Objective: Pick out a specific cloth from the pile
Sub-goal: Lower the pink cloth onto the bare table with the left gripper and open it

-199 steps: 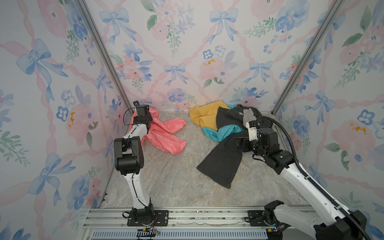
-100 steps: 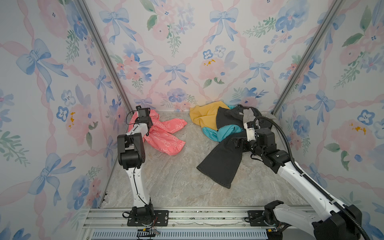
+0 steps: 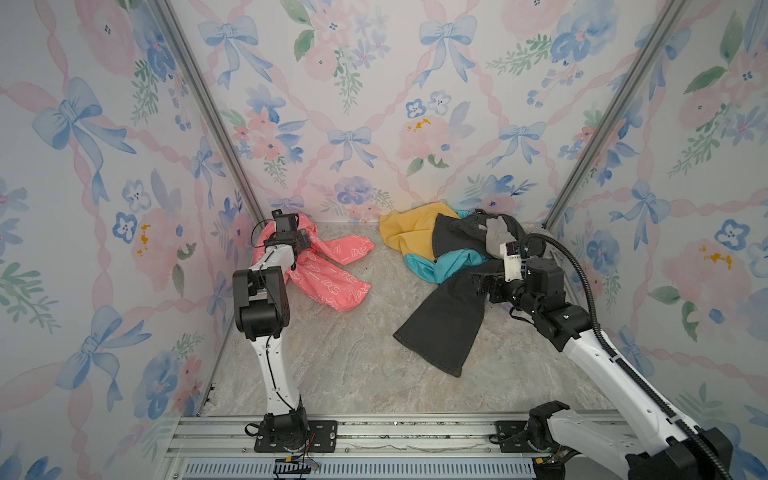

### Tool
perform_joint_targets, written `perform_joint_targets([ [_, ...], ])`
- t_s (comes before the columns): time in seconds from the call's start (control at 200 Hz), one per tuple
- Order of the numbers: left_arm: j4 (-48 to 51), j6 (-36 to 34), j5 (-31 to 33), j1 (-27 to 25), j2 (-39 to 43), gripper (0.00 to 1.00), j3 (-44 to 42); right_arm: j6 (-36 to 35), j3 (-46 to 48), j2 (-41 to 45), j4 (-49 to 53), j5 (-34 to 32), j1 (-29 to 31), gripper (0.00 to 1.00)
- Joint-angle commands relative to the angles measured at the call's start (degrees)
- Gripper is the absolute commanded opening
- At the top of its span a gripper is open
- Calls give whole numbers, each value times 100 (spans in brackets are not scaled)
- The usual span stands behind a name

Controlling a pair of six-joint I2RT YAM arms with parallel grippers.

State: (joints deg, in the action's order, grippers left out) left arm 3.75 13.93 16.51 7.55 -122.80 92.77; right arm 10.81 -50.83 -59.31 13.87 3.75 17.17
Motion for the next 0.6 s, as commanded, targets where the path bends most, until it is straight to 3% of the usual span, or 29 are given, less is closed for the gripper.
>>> perform_joint_targets([
  [0.0, -595, 22, -410, 18, 737, 98, -531, -123, 115, 103, -83, -307, -120, 97],
  [0.245, -2908, -161, -1113, 12, 2247, 98, -2811, -86, 568, 365, -638, -866, -471, 97],
  [0.4, -3747, -453, -1856, 9, 2927, 98, -3904, -205, 1052, 608, -1179, -1096, -708, 97],
  [0.595, -4745, -333, -2177, 33, 3752, 98, -5316, -318, 1869, 816, -1975, -1663, -952, 97],
])
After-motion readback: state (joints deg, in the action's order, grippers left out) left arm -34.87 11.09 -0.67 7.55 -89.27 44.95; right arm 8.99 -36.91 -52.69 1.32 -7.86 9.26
